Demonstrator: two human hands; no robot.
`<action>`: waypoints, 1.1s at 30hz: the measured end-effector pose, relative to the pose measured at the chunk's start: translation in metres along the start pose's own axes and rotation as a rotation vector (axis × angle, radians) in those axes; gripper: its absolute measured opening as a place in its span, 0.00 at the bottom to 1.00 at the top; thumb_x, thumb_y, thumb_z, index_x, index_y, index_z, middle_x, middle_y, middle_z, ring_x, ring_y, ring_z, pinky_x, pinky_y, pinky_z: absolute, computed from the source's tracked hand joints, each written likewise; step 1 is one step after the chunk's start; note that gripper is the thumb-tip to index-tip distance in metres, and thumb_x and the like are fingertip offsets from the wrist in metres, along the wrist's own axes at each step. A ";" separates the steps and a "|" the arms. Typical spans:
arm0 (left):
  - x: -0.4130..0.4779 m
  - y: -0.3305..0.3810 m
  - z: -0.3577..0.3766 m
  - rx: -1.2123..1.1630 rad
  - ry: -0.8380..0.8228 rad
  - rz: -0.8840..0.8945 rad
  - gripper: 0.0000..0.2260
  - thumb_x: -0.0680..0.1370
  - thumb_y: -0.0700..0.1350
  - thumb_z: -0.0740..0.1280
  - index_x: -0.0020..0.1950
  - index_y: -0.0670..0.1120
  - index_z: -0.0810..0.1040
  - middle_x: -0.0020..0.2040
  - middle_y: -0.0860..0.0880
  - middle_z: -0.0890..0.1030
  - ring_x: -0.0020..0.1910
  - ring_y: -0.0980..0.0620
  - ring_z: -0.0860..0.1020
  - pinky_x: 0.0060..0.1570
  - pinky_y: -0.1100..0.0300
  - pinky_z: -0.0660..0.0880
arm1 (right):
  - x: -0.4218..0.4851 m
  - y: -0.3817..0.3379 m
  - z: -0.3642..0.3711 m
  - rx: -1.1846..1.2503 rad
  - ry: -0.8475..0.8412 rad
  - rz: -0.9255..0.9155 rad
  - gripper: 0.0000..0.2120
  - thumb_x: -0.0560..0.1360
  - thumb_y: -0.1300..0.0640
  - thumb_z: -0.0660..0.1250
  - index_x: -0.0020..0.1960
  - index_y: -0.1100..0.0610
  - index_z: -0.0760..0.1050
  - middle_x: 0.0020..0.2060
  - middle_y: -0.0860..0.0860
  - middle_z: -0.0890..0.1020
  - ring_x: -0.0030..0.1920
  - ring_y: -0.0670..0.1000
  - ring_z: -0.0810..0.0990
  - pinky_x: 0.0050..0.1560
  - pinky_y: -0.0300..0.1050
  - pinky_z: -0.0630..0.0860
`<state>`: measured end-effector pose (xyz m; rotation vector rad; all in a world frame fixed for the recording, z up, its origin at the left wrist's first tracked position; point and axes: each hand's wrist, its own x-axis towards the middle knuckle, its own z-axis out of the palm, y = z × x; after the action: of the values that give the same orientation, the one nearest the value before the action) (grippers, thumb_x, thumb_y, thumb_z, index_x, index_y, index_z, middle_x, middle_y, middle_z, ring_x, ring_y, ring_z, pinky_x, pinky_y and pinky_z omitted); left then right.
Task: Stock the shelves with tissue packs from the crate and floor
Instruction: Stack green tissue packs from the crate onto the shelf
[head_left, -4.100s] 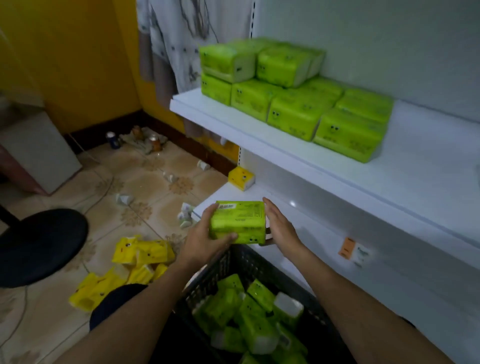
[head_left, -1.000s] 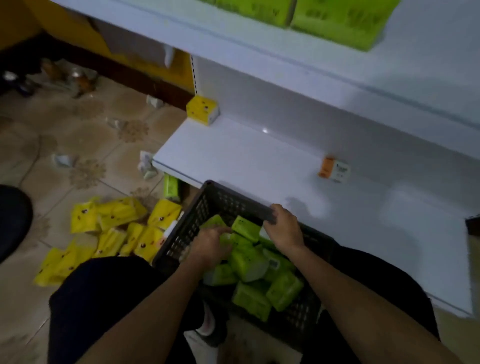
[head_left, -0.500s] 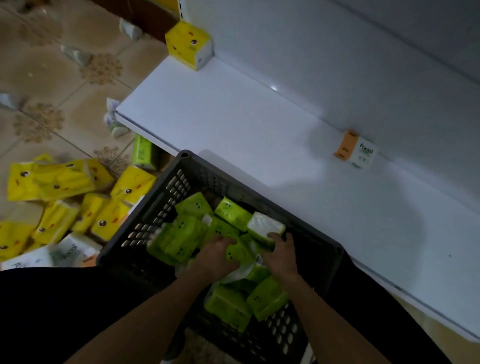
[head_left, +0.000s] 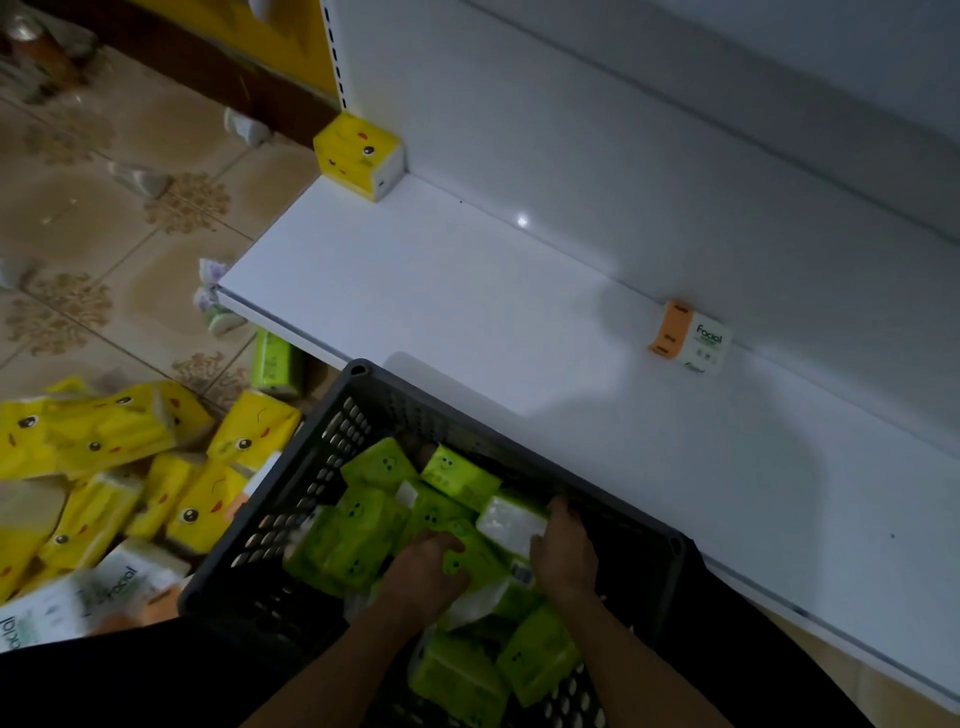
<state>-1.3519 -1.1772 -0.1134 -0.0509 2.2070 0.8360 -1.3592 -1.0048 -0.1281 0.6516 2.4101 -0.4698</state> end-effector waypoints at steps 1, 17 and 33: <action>0.000 0.000 -0.001 0.005 0.010 0.004 0.16 0.76 0.47 0.65 0.63 0.47 0.73 0.64 0.47 0.71 0.60 0.50 0.73 0.51 0.64 0.67 | -0.001 -0.001 0.001 -0.044 -0.009 -0.019 0.18 0.77 0.61 0.59 0.67 0.58 0.64 0.63 0.57 0.72 0.60 0.57 0.75 0.56 0.49 0.75; -0.056 0.021 -0.064 -0.100 0.125 0.143 0.53 0.63 0.49 0.78 0.75 0.48 0.43 0.71 0.41 0.62 0.68 0.43 0.67 0.61 0.55 0.70 | -0.063 -0.072 -0.081 0.688 -0.199 0.004 0.09 0.76 0.64 0.59 0.38 0.54 0.68 0.38 0.52 0.72 0.39 0.51 0.73 0.39 0.46 0.73; -0.208 0.085 -0.233 -0.853 0.772 0.273 0.13 0.76 0.50 0.66 0.59 0.48 0.72 0.49 0.49 0.77 0.46 0.50 0.75 0.43 0.59 0.69 | -0.230 -0.209 -0.191 0.596 -0.066 -0.744 0.31 0.72 0.47 0.70 0.71 0.42 0.61 0.64 0.50 0.66 0.64 0.52 0.69 0.57 0.44 0.72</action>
<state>-1.3789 -1.2906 0.1892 -0.5752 2.3585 2.1443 -1.3980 -1.1653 0.1974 -0.0791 2.3801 -1.5176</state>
